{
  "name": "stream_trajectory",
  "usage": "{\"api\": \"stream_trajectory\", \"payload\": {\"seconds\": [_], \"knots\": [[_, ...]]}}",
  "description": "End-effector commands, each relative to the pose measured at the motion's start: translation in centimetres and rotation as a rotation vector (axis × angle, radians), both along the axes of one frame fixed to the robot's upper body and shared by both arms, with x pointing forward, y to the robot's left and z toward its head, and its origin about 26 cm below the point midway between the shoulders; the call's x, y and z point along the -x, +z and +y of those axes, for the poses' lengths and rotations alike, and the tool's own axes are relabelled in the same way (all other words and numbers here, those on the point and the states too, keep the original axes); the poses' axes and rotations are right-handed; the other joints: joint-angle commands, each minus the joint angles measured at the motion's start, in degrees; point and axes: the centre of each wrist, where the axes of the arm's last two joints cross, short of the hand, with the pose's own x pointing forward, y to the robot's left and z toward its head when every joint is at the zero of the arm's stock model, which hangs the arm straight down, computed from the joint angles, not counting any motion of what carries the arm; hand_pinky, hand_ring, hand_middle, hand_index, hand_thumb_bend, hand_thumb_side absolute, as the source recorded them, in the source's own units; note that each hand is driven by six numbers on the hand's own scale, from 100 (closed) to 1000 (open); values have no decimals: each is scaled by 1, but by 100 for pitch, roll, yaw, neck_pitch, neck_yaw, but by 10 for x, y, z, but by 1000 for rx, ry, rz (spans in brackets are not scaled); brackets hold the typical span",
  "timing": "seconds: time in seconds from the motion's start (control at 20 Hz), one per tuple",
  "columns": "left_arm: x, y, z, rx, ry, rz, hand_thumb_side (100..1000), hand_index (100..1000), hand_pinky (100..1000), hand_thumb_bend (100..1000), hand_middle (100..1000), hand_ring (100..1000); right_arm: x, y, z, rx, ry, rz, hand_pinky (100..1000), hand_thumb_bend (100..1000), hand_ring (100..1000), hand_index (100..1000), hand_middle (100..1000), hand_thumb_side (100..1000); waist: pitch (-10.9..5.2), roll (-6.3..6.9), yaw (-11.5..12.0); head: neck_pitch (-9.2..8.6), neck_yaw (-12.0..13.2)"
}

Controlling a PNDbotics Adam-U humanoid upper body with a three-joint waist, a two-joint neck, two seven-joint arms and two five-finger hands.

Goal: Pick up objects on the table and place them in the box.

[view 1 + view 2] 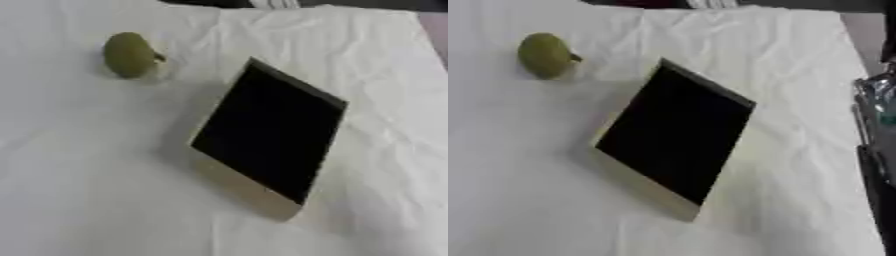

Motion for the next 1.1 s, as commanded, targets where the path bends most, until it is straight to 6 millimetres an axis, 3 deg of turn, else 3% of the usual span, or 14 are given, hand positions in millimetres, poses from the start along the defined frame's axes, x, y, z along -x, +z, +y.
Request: {"api": "stream_trajectory", "payload": {"seconds": [0.05, 0.4, 0.6, 1.1], "knots": [[4, 7, 2, -20, 10, -22, 682, 820, 556, 518, 610, 615, 5, 8, -2, 11, -5, -31, 791, 421, 679, 842, 700, 626, -158, 11, 1, 4, 4], [2, 30, -6, -217, 36, 34, 679, 843, 576, 553, 621, 622, 5, 7, -2, 26, -5, -24, 791, 417, 679, 841, 700, 626, -207, 92, -16, 91, -24], [-10, 44, -12, -357, 85, 121, 696, 834, 559, 541, 610, 610, 5, 7, -2, 37, -2, -17, 791, 416, 680, 841, 700, 626, -263, 146, -63, 169, -23], [-43, 91, 7, -458, 209, 371, 730, 845, 571, 509, 619, 617, 4, 7, 2, 55, 22, -7, 792, 412, 680, 841, 701, 626, -351, 205, -161, 297, 91]]}}
